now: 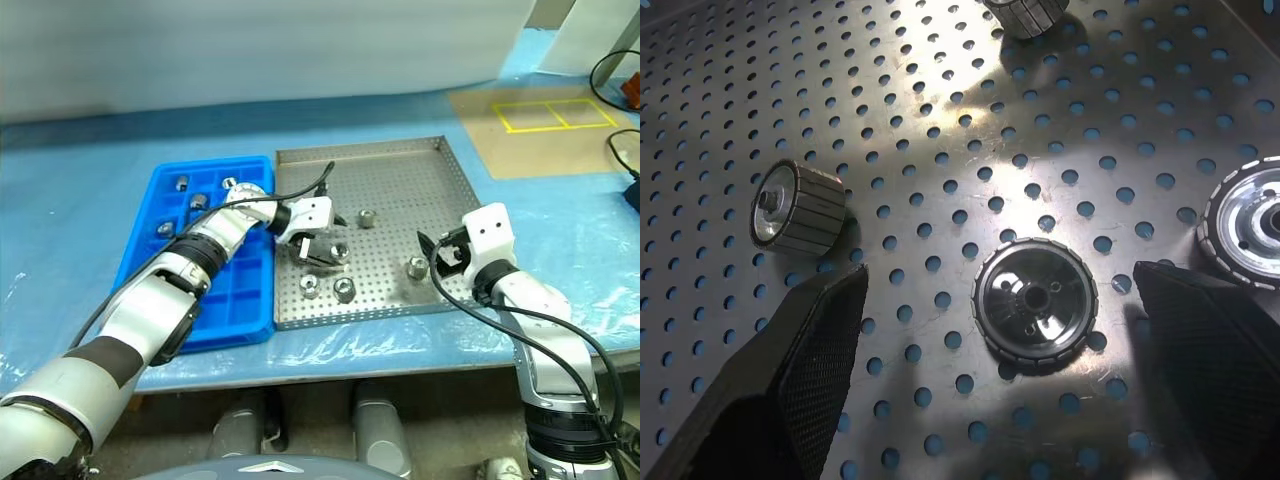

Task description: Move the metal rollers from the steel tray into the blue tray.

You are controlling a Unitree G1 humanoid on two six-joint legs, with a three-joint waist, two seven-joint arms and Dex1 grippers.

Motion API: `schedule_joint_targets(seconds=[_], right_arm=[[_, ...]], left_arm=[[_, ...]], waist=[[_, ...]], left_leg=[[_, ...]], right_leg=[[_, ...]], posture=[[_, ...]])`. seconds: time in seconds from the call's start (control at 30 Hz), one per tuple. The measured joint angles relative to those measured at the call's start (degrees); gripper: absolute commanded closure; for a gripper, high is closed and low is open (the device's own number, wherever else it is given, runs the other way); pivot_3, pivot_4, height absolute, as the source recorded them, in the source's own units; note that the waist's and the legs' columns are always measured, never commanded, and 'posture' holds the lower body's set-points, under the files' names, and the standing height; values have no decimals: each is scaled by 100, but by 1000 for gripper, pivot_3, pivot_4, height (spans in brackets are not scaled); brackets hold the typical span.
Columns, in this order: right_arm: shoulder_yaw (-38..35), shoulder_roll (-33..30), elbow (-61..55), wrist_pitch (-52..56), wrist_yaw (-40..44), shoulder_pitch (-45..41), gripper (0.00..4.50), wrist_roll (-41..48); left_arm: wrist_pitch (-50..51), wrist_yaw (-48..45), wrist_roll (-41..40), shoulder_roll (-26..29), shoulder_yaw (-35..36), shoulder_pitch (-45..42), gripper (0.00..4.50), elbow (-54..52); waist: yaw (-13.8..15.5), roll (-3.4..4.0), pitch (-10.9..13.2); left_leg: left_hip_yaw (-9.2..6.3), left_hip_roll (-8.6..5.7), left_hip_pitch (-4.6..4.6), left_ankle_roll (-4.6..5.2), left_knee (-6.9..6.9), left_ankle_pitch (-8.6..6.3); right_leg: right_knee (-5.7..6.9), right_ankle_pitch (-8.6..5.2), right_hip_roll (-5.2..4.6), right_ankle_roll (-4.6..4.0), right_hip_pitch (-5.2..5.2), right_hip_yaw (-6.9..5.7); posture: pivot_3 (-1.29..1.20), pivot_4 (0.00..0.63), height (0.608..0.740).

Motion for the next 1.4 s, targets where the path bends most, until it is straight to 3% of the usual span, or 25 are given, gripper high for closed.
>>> schedule_joint_targets(seconds=[0.67,0.77,0.83,1.07,1.13,1.2,1.33,1.4], right_arm=[[156,0,4,-11,-142,2,0,-173],[224,6,4,-16,-149,-3,0,-211],[234,47,4,-17,-164,-12,0,-212],[237,57,26,-34,-206,-14,0,-243],[237,57,31,-39,-214,-25,0,-247],[238,57,34,-43,-229,-48,0,-253],[243,57,43,-54,-241,-88,0,-258],[243,57,56,-71,-240,-105,0,-263]], left_arm=[[162,306,401,-295,23,-7,19,415],[173,315,410,-327,23,-6,594,415],[164,297,410,-363,23,-3,1210,415],[162,296,420,-398,23,34,1210,410],[163,313,422,-397,23,35,1787,410],[165,403,429,-398,23,35,1787,410],[195,398,365,-430,166,35,2659,409],[216,415,349,-429,203,35,2659,394]], waist=[[-3,0,0],[-3,0,0],[-3,0,0],[-3,0,0],[-3,0,0],[-3,0,0],[-2,0,0],[-2,0,0]], left_leg=[[0,0,-2,10,11,-6],[0,1,-1,10,11,-6],[0,0,-2,11,12,-7],[0,0,-2,11,12,-7],[0,0,-2,11,12,-7],[0,0,-2,11,12,-7],[0,0,-3,11,12,-7],[0,0,-3,11,12,-7]], right_leg=[[0,0,-2,-1,3,-1],[0,0,-2,-1,4,-1],[0,0,-2,0,3,-1],[0,0,-3,0,3,-1],[0,0,-3,0,4,-1],[0,0,-3,0,3,-1],[-1,0,-3,0,3,-1],[-1,0,-3,0,3,-1]], posture=[[-546,150,740],[-545,150,740],[-544,150,740],[-544,150,740],[-542,150,740],[-540,150,740],[-531,150,740],[-526,150,740]])
